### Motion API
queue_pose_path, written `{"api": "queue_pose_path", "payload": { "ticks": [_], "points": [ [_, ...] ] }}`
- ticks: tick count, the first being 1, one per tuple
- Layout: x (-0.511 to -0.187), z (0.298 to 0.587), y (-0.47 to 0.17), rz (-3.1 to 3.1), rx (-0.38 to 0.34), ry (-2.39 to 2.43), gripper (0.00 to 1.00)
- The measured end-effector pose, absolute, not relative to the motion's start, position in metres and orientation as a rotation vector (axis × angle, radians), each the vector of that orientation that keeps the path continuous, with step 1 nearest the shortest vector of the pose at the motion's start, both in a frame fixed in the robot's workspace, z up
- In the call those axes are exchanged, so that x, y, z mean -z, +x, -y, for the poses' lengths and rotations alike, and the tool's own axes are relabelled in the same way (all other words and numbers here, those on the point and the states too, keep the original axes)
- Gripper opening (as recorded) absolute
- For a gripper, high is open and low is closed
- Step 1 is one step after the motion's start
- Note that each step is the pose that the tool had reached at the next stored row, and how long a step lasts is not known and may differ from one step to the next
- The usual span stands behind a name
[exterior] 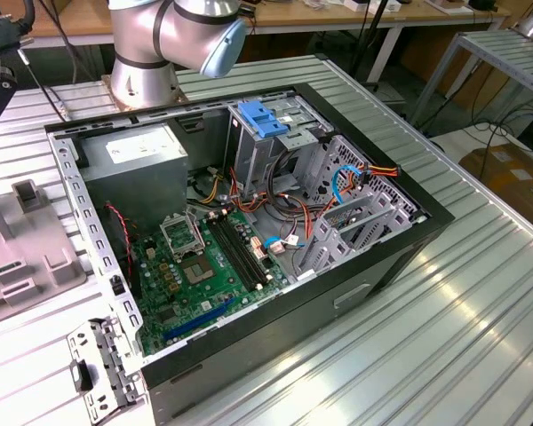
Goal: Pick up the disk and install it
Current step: 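Reach for the disk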
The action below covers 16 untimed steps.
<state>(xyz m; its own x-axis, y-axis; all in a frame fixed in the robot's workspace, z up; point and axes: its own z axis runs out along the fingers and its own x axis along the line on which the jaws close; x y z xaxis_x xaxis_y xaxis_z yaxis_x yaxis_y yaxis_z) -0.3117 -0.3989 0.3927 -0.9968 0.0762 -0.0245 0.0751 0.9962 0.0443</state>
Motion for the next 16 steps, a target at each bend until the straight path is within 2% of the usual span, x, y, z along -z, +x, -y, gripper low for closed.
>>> {"api": "queue_pose_path", "payload": {
  "ticks": [16],
  "points": [
    [-0.392,0.399,-0.329,-3.112,-0.068,0.118,0.11]
  ]
}}
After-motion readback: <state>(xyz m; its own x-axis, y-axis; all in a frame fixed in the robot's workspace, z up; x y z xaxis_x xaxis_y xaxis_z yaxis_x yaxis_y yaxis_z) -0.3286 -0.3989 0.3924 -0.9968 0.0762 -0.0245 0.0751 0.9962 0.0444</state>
